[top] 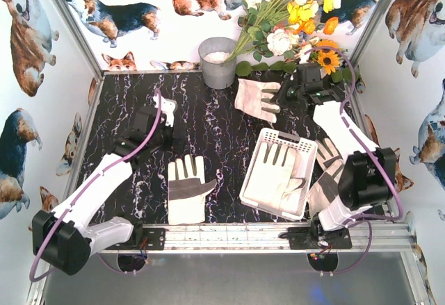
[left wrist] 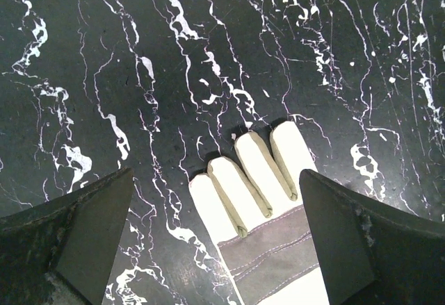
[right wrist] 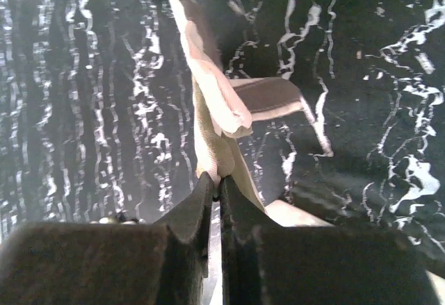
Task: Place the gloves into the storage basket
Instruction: Pick up the glove from the center of the board, then turn over the glove.
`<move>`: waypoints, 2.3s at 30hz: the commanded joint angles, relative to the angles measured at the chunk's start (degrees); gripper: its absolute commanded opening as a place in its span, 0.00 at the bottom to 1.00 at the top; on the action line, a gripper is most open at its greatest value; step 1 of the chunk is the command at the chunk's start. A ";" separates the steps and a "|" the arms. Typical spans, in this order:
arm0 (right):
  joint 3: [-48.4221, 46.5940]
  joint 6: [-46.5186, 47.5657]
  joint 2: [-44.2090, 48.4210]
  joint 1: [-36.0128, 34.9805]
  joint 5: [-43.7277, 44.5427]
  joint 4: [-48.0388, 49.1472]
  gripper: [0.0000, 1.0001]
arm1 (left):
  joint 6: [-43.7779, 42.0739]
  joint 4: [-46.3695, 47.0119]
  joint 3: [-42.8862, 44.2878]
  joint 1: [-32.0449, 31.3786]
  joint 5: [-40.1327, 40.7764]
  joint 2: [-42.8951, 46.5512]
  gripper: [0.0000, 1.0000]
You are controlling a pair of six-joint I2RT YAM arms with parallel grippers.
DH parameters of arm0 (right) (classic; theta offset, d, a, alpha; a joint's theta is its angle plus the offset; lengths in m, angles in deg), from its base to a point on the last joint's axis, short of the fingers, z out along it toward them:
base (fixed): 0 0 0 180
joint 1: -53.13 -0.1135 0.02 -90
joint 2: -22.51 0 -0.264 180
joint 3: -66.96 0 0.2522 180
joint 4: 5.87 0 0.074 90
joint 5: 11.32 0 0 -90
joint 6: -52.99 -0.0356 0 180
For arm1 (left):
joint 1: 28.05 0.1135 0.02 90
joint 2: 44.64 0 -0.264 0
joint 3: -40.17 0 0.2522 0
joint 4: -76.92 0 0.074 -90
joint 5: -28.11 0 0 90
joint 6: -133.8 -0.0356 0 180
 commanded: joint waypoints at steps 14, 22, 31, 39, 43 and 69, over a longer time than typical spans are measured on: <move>-2.58 -12.24 19.89 -7.75 -0.46 -4.32 0.00 | 4.84 13.34 -1.63 -11.67 -0.72 7.44 1.00; -0.83 -21.07 23.60 -15.58 4.03 -4.44 0.00 | 12.08 27.84 -2.26 -27.34 10.58 3.35 1.00; 3.35 -31.40 27.32 -19.98 8.04 -1.03 0.00 | 8.00 44.68 -3.87 -37.36 26.09 -4.55 1.00; 2.85 -35.35 30.98 -20.84 9.96 -3.97 0.00 | 0.23 54.21 -1.68 -38.16 29.36 -11.58 1.00; 2.95 -35.89 32.23 -20.94 11.07 -4.61 0.00 | -2.55 55.01 1.37 -38.21 32.59 -16.79 1.00; 11.24 -19.13 40.39 -20.68 16.33 -3.57 0.16 | 3.76 43.97 -3.06 -36.93 19.49 -7.36 0.00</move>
